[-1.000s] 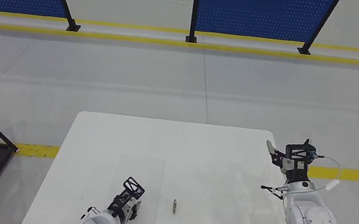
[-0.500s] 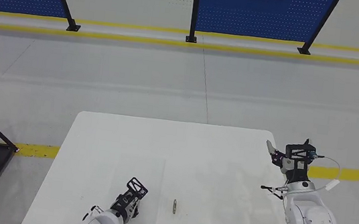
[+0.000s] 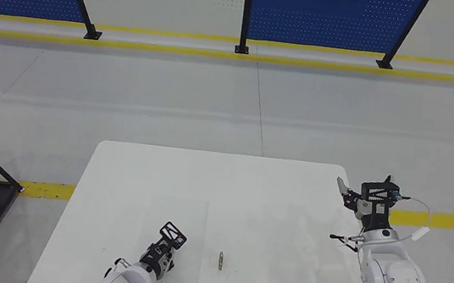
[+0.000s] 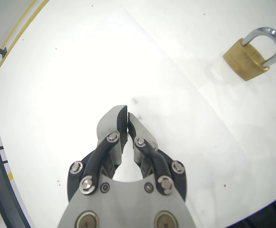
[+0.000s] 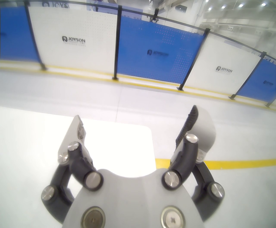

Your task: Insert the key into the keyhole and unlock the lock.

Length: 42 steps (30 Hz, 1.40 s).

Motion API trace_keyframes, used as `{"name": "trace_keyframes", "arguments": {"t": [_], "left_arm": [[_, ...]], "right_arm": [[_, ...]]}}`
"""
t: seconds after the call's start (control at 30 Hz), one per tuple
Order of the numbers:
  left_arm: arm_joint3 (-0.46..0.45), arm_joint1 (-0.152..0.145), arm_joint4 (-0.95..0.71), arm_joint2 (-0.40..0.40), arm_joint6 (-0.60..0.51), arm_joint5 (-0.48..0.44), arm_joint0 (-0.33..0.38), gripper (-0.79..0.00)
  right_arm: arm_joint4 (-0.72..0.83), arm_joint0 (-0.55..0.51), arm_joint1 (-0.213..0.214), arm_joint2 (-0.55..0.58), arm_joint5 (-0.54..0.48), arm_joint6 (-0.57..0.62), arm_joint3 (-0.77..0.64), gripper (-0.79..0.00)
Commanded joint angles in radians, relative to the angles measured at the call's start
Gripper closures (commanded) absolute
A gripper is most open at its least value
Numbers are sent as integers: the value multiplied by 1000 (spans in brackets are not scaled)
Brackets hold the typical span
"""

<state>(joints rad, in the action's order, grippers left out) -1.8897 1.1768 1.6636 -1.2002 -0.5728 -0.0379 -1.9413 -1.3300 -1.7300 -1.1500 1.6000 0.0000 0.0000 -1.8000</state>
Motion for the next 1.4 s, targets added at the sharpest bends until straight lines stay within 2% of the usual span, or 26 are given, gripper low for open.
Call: {"name": "trace_keyframes", "arguments": {"t": [0.0, 0.3, 0.5, 0.6, 0.7, 0.8, 0.87, 0.97, 1.03, 1.1, 1.2, 1.3, 1.37], "left_arm": [[-8, -1, -2, -4, 0, -1, -3, 0], [-71, -6, -31, -36, 17, -10, -42, 0], [-153, -13, -88, -85, 135, -23, -113, 0], [-210, -21, -123, -125, 267, -51, -187, 0], [-226, -30, -162, -188, 432, -106, -264, 0], [-212, -40, -242, -258, 638, -203, -326, 0], [-187, -46, -291, -300, 793, -305, -365, 0], [-141, -56, -293, -366, 1044, -423, -403, 0], [-93, -58, -271, -383, 1192, -444, -409, 0], [-54, -61, -273, -390, 1293, -495, -406, 0], [-1, -64, -298, -400, 1389, -553, -377, 0], [49, -65, -281, -393, 1463, -576, -346, 0], [60, -65, -281, -389, 1472, -576, -340, 0]], "right_arm": [[0, 0, 0, 0, 0, 0, 0, -785], [0, 0, 0, 0, 0, 0, 0, -785], [0, 0, 0, 0, 0, 0, 0, -785], [0, 0, 0, 0, 0, 0, 0, -785], [0, 0, 0, 0, 0, 0, 0, -785], [0, 0, 0, 0, 0, 0, 0, -785], [0, 0, 0, 0, 0, 0, 0, -785], [0, 0, 0, 0, 0, 0, 0, -785], [0, 0, 0, 0, 0, 0, 0, -785], [0, 0, 0, 0, 0, 0, 0, -785], [10, -22, -2, -12, -26, -20, -16, -785], [-68, -73, -4, -70, -41, -10, -65, -785], [-135, -101, -5, -123, -63, 1, -98, -785]]}}
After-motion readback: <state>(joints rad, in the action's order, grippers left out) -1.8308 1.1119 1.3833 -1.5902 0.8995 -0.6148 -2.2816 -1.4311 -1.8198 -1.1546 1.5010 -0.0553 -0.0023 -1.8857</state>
